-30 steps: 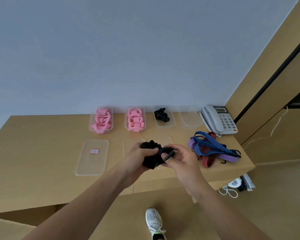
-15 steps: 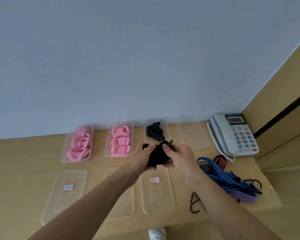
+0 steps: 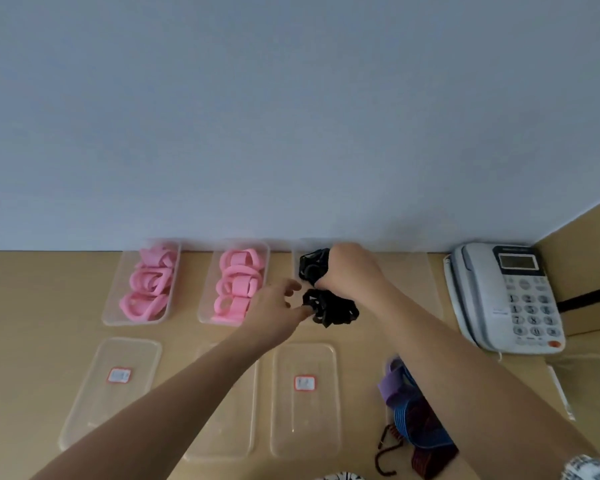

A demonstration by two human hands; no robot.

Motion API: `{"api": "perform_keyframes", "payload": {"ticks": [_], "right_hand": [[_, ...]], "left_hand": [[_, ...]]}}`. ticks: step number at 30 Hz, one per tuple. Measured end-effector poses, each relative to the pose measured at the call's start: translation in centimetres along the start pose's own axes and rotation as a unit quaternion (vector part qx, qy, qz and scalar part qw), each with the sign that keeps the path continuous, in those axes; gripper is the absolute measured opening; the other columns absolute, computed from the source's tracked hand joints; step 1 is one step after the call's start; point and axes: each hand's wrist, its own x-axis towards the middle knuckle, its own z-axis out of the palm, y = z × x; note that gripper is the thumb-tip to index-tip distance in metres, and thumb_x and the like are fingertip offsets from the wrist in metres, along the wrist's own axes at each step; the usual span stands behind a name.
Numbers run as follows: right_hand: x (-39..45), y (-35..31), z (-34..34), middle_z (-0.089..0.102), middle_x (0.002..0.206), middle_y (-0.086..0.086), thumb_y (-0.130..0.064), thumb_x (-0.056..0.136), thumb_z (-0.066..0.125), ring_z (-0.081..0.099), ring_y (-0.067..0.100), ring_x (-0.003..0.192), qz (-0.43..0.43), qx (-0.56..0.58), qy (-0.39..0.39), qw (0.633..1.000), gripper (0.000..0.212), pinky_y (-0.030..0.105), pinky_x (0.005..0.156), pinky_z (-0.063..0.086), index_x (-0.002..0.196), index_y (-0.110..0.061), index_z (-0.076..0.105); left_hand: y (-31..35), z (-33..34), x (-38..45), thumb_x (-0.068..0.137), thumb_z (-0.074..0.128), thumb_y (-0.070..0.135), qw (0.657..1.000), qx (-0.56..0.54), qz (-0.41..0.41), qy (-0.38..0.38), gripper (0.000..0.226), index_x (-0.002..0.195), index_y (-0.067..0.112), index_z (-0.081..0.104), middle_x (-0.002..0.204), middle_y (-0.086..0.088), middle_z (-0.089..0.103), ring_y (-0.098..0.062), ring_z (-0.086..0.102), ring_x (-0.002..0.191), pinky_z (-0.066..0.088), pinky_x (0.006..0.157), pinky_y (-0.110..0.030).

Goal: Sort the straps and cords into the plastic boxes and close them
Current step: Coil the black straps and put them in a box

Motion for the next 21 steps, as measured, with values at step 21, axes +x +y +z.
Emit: {"api": "perform_keyframes", "payload": {"ticks": [21], "right_hand": [[-3.9, 0.6, 5.3, 0.065, 0.108, 0.006, -0.019, 0.083, 0.079, 0.062, 0.026, 0.1, -0.083, 0.113, 0.051, 0.989, 0.031, 0.035, 0.087, 0.049, 0.112, -0.009, 0.076]], "left_hand": [[-2.7, 0.4, 2.6, 0.086, 0.072, 0.024, 0.947, 0.213, 0.241, 0.022, 0.025, 0.107, 0.011, 0.07, 0.133, -0.015, 0.049, -0.031, 0.056, 0.11, 0.047, 0.092, -0.037]]}}
